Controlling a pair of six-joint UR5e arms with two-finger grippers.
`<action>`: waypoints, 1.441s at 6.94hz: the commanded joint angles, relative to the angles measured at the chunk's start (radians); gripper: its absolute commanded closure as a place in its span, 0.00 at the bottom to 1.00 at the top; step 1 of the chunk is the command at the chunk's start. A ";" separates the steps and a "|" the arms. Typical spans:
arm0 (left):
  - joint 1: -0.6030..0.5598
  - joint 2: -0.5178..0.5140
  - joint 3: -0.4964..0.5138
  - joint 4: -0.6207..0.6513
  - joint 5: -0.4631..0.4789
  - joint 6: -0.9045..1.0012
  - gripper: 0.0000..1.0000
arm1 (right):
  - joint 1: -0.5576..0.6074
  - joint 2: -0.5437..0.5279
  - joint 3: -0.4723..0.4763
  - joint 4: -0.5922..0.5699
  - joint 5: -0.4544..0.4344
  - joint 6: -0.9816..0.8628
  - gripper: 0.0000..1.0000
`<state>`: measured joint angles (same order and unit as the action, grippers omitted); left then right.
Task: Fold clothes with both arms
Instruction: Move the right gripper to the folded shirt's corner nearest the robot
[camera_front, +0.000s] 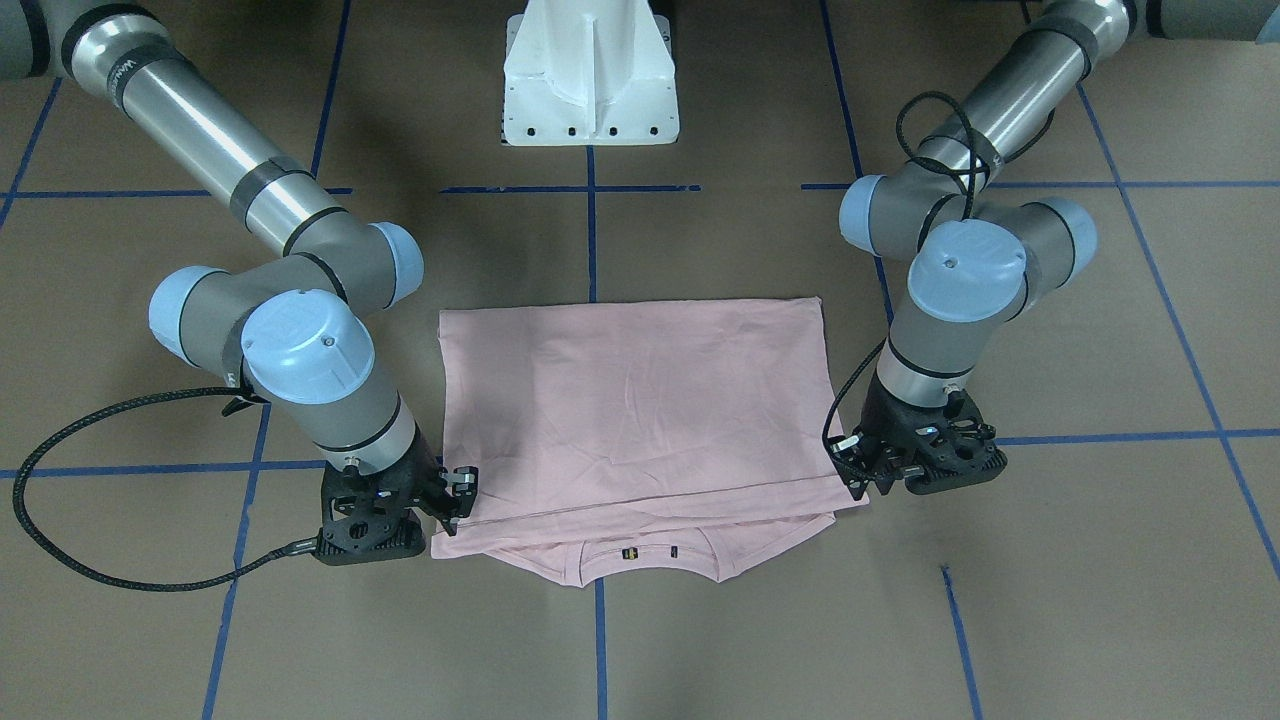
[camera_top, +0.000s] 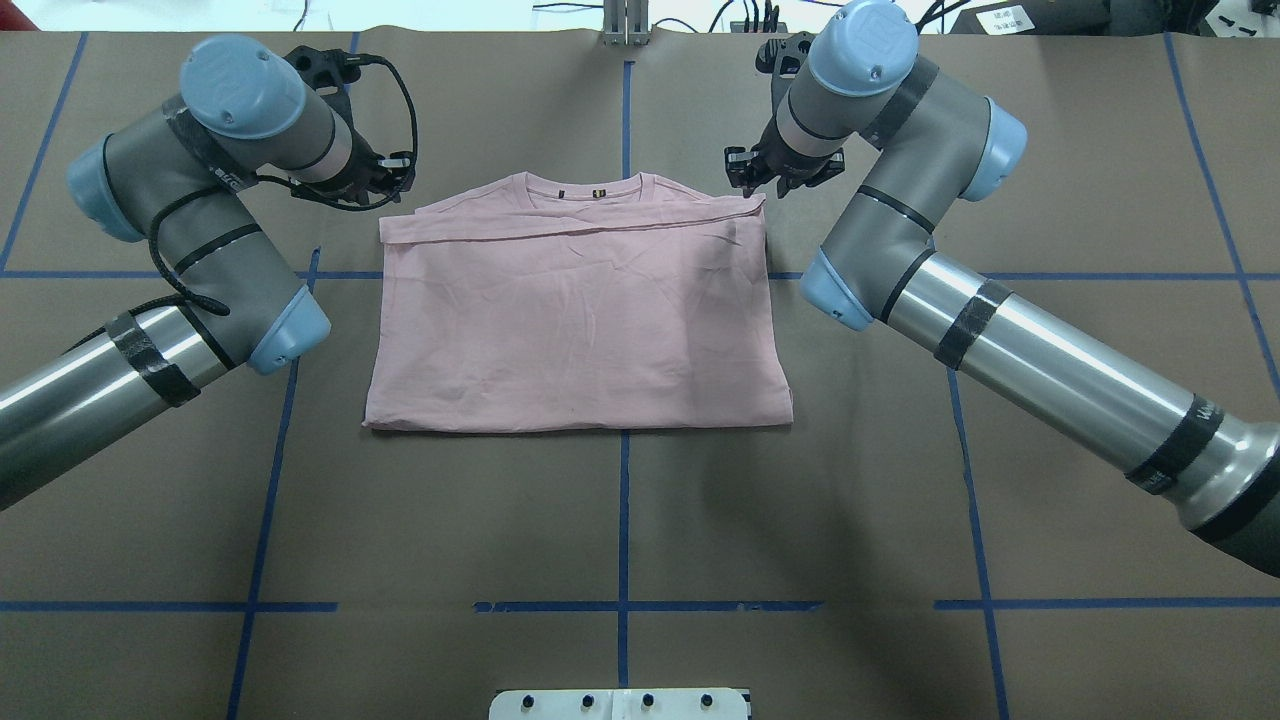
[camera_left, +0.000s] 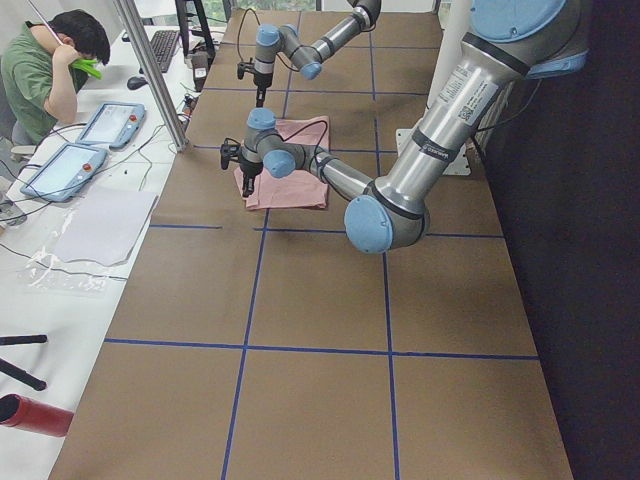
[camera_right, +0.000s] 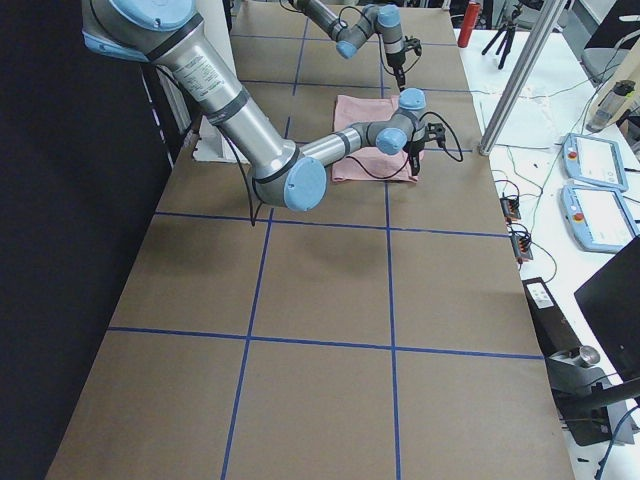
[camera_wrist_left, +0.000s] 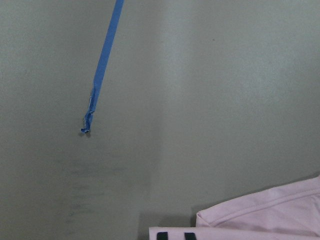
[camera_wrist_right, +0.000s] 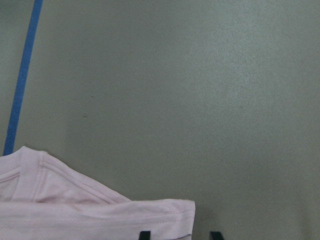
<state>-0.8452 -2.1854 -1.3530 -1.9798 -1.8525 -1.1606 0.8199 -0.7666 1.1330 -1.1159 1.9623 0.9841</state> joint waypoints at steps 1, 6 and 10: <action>0.000 0.003 -0.026 0.004 -0.002 -0.001 0.00 | -0.005 -0.089 0.130 -0.010 0.080 0.080 0.00; 0.005 0.064 -0.198 0.016 -0.001 -0.069 0.00 | -0.220 -0.310 0.513 -0.214 -0.016 0.401 0.00; 0.032 0.061 -0.209 0.015 0.001 -0.122 0.00 | -0.278 -0.342 0.504 -0.222 -0.049 0.401 0.02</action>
<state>-0.8180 -2.1232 -1.5583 -1.9650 -1.8519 -1.2760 0.5532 -1.0925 1.6389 -1.3379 1.9146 1.3847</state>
